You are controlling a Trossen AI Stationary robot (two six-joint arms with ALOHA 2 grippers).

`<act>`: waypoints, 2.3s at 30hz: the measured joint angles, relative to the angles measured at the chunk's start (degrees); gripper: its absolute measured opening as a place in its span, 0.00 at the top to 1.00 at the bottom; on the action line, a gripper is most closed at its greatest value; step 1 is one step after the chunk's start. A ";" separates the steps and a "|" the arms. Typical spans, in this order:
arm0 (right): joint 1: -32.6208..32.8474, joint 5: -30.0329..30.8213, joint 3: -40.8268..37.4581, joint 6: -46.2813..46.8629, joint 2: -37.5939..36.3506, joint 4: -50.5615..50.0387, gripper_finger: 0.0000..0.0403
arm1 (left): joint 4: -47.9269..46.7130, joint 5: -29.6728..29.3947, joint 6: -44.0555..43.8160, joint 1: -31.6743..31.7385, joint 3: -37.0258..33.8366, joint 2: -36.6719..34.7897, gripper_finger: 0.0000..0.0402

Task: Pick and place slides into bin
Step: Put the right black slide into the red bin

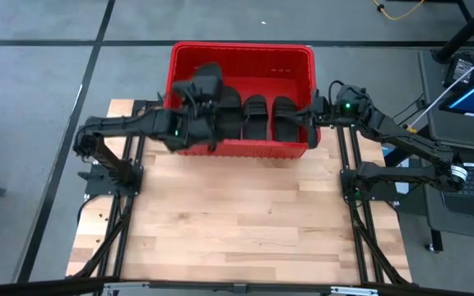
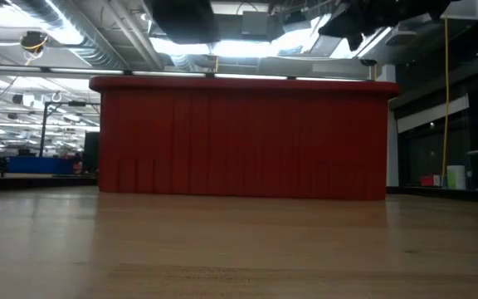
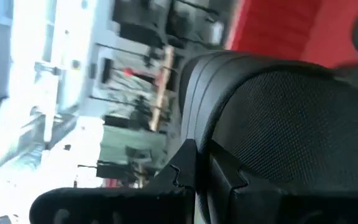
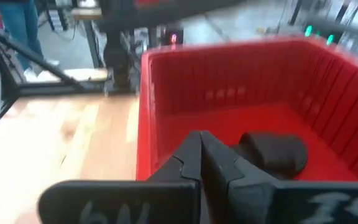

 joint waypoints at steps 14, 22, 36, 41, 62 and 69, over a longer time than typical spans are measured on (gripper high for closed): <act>-0.33 0.05 0.00 -7.48 0.08 10.64 0.99 | 10.50 26.89 18.83 24.02 1.38 -0.42 0.99; -0.33 0.07 0.00 -7.48 0.09 11.36 0.99 | 23.33 33.98 28.61 29.60 1.38 -0.29 0.99; -0.31 0.11 0.00 -7.26 0.09 10.98 0.99 | 25.77 34.27 25.36 33.03 -5.99 3.08 0.99; -0.33 0.14 0.00 -7.17 0.09 10.03 0.99 | 28.58 33.88 24.39 33.23 -11.67 3.02 0.99; -0.33 2.73 0.00 -7.22 0.09 7.42 0.99 | 43.49 33.53 21.05 33.38 -30.68 2.97 0.99; -0.32 2.70 0.00 -7.22 0.09 7.31 0.99 | 48.00 31.97 19.90 33.40 -35.74 2.97 0.99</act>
